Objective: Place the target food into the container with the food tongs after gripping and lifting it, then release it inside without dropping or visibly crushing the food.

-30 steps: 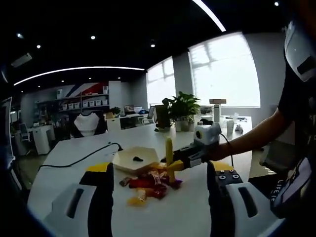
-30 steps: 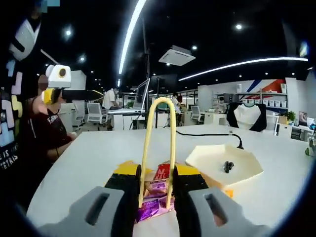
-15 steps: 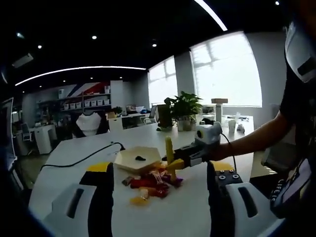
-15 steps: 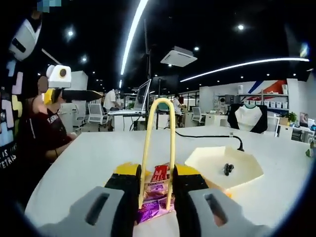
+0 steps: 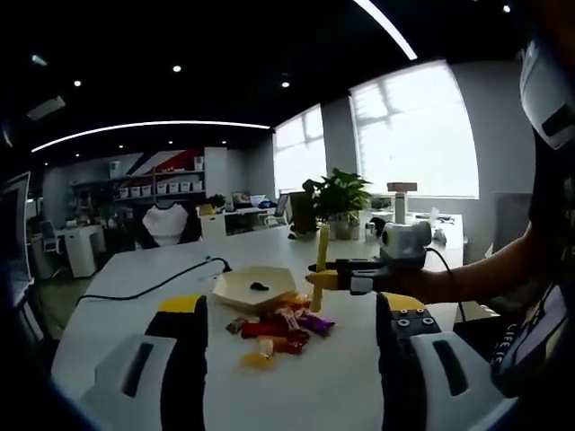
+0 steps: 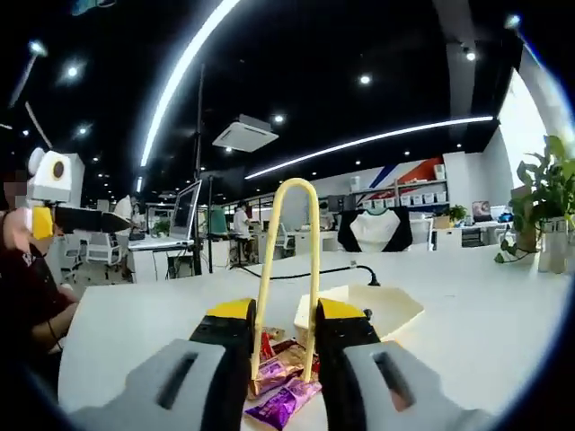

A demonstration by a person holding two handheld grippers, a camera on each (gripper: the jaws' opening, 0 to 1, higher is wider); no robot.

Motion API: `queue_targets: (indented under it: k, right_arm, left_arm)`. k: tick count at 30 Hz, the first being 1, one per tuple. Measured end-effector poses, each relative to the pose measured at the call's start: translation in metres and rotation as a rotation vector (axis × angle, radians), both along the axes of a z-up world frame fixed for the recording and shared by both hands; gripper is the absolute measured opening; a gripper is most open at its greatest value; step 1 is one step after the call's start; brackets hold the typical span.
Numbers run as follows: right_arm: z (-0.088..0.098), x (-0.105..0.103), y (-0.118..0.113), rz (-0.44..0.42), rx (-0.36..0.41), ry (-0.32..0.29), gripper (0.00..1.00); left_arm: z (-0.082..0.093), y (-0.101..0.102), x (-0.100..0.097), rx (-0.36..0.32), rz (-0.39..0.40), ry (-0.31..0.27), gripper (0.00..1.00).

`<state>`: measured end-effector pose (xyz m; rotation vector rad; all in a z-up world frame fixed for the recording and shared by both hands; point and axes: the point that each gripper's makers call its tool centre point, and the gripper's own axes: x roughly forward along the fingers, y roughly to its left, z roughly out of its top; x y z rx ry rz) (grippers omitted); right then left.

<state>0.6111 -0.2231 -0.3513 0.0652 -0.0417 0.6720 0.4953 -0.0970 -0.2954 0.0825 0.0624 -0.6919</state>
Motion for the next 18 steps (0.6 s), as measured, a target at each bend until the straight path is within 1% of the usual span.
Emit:
queue_targets:
  k: [2, 3, 6, 9, 12, 14, 16, 18]
  right_arm:
    - [-0.005, 0.005, -0.002, -0.063, -0.007, 0.021, 0.23]
    - [-0.011, 0.01, -0.005, -0.127, -0.021, 0.029, 0.23]
    - [-0.021, 0.013, -0.005, -0.174, 0.013, 0.085, 0.23]
    - [-0.028, 0.014, -0.004, -0.203, -0.004, 0.088, 0.23]
    - [-0.036, 0.014, -0.007, -0.252, -0.044, 0.083, 0.23]
    - [-0.04, 0.013, -0.006, -0.251, -0.018, 0.107, 0.23]
    - [-0.043, 0.013, -0.004, -0.261, -0.038, 0.096, 0.23]
    - [-0.044, 0.013, -0.002, -0.261, -0.04, 0.1, 0.23]
  left_arm:
    - [0.001, 0.0, 0.0, -0.002, -0.003, -0.002, 0.81]
    - [0.001, 0.0, 0.0, 0.0, -0.004, -0.005, 0.81]
    - [0.003, 0.001, 0.0, -0.003, -0.005, -0.006, 0.81]
    - [0.005, 0.003, 0.0, -0.002, -0.004, -0.012, 0.8]
    - [0.005, 0.005, 0.0, -0.003, -0.001, -0.011, 0.79]
    - [0.005, 0.006, 0.0, -0.006, -0.002, -0.009, 0.78]
    - [0.005, 0.007, 0.0, -0.005, 0.001, -0.009, 0.78]
    - [0.005, 0.007, 0.0, -0.004, 0.002, -0.008, 0.78]
